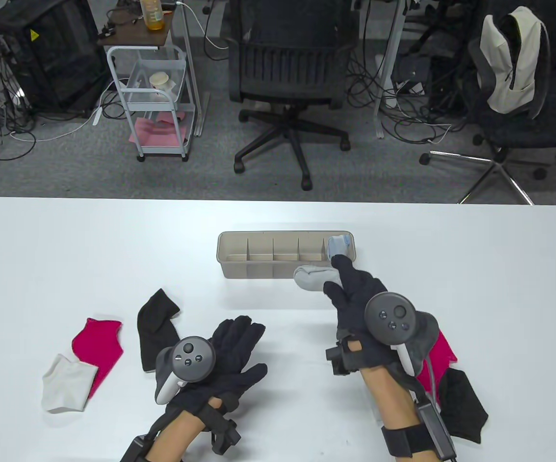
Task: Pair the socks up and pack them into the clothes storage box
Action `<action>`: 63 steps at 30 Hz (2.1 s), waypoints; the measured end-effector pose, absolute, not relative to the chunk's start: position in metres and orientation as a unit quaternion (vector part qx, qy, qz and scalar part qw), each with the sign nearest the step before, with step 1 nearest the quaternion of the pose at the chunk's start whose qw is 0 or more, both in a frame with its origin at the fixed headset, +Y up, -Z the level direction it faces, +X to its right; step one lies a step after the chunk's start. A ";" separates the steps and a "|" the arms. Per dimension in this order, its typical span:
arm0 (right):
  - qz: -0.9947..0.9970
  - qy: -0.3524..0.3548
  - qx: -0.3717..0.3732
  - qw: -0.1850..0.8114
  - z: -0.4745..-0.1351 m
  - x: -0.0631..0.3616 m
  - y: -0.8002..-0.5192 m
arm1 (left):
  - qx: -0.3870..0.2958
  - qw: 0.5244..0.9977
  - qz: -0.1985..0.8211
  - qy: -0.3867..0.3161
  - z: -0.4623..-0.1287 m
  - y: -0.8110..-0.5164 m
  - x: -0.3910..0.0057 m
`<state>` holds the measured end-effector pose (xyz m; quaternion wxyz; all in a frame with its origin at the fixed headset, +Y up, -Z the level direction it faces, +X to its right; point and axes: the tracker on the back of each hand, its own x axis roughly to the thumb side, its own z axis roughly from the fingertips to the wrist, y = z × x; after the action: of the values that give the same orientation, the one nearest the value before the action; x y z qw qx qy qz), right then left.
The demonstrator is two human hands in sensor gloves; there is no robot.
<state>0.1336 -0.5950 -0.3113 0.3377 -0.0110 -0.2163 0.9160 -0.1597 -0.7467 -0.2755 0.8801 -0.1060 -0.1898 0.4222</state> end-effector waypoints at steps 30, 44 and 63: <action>0.976 -0.078 -0.155 0.128 -0.488 0.077 -0.655 | -0.108 0.879 0.434 -0.166 -0.276 -0.750 -0.157; 0.988 -0.011 -0.133 0.078 -0.490 0.071 -0.700 | -0.112 0.875 0.446 -0.153 -0.278 -0.750 -0.159; 0.987 -0.136 0.014 0.080 -0.309 0.126 -0.602 | -0.100 0.876 0.441 -0.168 -0.275 -0.745 -0.152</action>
<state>0.1262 -0.6018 -0.3095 0.0797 0.0143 -0.1356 0.9875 -0.1516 -0.7450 -0.2749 0.8757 -0.1001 -0.1679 0.4414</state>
